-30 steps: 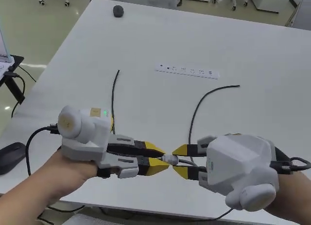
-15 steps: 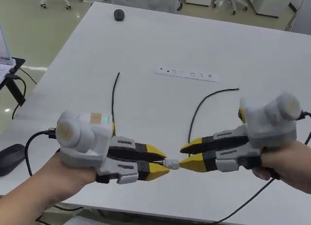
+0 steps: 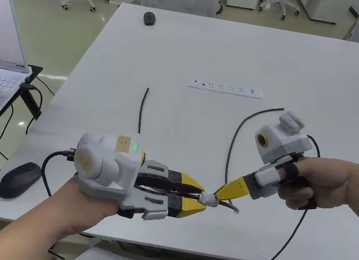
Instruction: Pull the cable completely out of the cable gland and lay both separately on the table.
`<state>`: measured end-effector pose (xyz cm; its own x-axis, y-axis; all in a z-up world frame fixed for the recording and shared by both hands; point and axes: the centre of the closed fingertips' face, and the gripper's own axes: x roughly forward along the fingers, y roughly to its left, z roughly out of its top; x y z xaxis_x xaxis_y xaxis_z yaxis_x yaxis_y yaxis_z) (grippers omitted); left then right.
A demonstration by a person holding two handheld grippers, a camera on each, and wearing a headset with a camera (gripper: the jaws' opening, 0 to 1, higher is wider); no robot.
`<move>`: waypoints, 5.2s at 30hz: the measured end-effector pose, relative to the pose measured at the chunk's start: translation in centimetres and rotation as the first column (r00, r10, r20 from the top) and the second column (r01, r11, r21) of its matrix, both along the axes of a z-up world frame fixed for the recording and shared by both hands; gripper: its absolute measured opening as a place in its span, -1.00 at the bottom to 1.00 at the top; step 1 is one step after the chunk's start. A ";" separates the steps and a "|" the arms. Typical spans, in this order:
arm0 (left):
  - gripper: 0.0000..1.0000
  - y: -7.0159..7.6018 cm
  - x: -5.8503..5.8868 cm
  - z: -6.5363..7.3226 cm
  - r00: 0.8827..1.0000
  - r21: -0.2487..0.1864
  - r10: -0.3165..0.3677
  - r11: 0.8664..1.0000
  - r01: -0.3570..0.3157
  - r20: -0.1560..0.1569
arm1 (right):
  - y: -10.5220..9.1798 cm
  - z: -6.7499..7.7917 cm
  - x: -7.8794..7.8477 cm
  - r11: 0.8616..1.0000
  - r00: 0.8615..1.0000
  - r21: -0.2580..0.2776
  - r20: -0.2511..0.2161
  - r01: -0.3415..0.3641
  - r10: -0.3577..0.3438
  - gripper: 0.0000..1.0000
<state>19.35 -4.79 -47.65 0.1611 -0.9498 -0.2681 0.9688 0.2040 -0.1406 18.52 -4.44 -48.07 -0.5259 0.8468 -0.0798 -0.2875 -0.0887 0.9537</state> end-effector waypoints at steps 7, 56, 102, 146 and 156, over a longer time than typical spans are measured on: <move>-0.70 -0.3 -0.1 0.4 0.999 0.006 -0.027 1.000 0.027 0.022 | -0.2 0.5 -0.4 0.999 0.997 0.024 -0.065 -0.034 0.035 -0.81; -0.70 1.4 0.5 0.8 0.973 -0.097 0.090 0.989 -0.113 -0.214 | 1.1 0.3 0.9 0.985 -0.020 -0.121 0.992 0.122 0.124 -0.84; -0.70 1.2 2.4 2.1 0.987 -0.091 0.089 0.991 -0.101 -0.131 | -0.6 0.1 4.2 0.839 0.074 -0.082 0.996 0.538 0.050 -1.00; -0.70 1.7 2.9 1.1 0.980 -0.092 0.102 0.989 -0.119 -0.173 | -6.3 -5.5 5.7 0.677 0.286 -0.173 0.957 0.715 -0.057 -1.00; -0.70 1.6 2.9 0.6 0.980 -0.076 0.099 0.991 -0.113 -0.174 | -4.8 -2.7 5.0 0.753 0.237 -0.141 0.971 0.642 -0.021 -0.73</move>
